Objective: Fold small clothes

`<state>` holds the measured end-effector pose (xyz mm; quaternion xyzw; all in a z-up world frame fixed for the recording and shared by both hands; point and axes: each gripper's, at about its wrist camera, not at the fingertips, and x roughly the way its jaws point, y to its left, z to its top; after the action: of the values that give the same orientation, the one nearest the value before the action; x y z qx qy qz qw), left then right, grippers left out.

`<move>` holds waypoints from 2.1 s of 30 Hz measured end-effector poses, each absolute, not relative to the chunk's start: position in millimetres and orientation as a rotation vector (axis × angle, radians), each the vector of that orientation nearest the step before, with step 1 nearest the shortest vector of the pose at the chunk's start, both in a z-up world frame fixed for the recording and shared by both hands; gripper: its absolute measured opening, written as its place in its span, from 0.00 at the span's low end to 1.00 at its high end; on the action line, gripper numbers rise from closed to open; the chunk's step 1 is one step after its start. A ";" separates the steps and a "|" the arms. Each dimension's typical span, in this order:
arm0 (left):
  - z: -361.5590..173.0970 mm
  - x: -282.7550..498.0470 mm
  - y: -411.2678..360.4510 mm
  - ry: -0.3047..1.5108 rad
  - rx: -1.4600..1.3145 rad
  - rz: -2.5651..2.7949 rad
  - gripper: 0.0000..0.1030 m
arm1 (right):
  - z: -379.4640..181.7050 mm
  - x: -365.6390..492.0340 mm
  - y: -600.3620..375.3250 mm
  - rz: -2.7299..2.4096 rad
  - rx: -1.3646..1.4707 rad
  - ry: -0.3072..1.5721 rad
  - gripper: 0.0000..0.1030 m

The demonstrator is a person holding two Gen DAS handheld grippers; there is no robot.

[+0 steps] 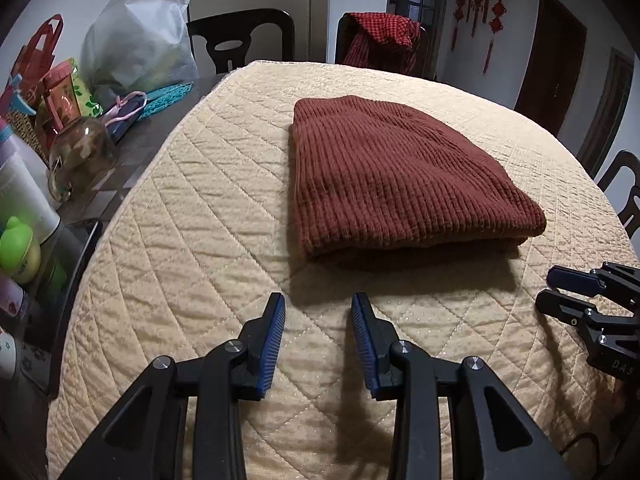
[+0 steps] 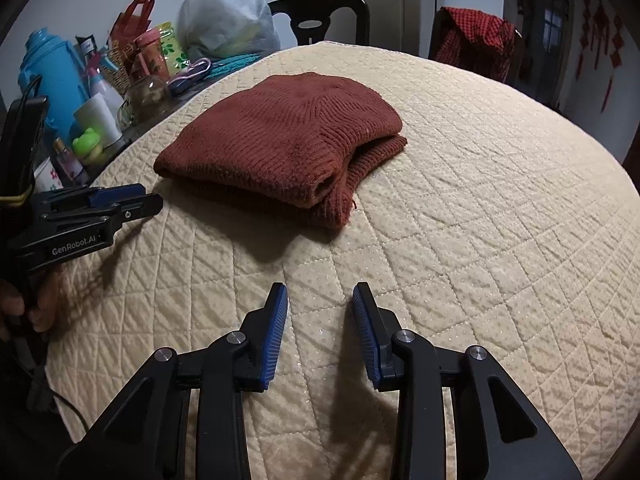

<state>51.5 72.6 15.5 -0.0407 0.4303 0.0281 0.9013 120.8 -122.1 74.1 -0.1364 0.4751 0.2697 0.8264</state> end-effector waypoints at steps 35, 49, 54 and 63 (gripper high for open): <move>14.7 51.6 64.4 0.898 -0.038 0.082 0.53 | 73.2 118.9 -122.1 0.571 -0.289 0.995 0.35; 14.7 51.7 64.8 0.898 -0.039 0.081 0.53 | 73.2 119.0 -121.9 0.572 -0.288 0.995 0.35; 14.8 51.7 64.6 0.898 -0.038 0.082 0.53 | 73.2 118.9 -122.0 0.572 -0.288 0.995 0.35; 14.8 51.5 64.0 0.898 -0.035 0.084 0.53 | 73.1 118.8 -121.9 0.571 -0.288 0.995 0.35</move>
<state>51.5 64.0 14.8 -0.0170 0.4338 0.0407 0.8999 118.8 -121.9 73.1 -0.1358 0.4689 0.2693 0.8301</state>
